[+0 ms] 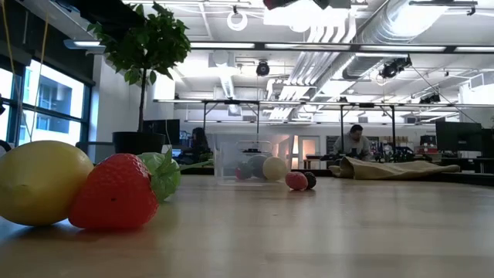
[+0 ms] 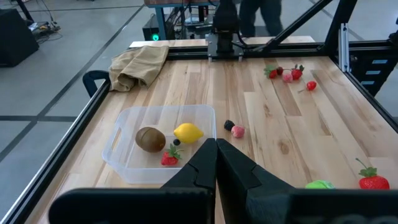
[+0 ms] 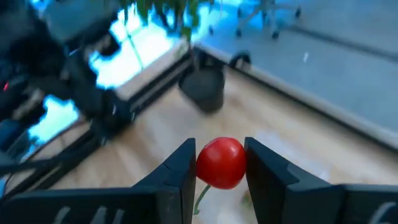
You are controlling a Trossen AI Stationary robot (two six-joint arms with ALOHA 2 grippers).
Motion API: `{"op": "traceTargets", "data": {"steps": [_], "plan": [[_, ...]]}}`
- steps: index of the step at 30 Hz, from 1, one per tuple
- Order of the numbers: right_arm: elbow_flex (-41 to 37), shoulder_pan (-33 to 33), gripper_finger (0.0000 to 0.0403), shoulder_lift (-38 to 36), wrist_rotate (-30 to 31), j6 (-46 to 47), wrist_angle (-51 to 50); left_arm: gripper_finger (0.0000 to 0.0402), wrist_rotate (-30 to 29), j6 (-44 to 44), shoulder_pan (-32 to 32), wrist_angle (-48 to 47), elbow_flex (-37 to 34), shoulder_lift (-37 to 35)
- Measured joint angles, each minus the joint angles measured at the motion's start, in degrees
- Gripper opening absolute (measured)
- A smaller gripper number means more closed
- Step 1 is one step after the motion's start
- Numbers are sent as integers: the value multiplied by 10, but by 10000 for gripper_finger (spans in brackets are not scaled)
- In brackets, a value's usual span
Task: Pick and placing Produce into tupperware
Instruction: Put the top red cherry into the transparent bin
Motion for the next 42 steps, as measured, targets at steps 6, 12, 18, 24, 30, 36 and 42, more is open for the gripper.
{"op": "traceTargets", "data": {"steps": [6, 12, 18, 24, 30, 36, 42], "plan": [[38, -74, 95, 65, -75, -50, -3, 1, 0, 0, 0, 0, 0, 0], [37, -107, 95, 187, -165, -90, -48, 1, 0, 0, 0, 0, 0, 0], [37, -111, 95, 277, -216, -130, -87, 1, 0, 0, 0, 0, 0, 0], [37, -109, 95, 322, -260, -155, -92, 1, 0, 0, 0, 0, 0, 0], [37, -105, 95, 337, -263, -181, -91, 1, 0, 0, 0, 0, 0, 0], [37, -104, 95, 356, -287, -181, -92, 1, 0, 0, 0, 0, 0, 0], [37, -105, 95, 358, -286, -181, -94, 1, 0, 0, 0, 0, 0, 0]]}}
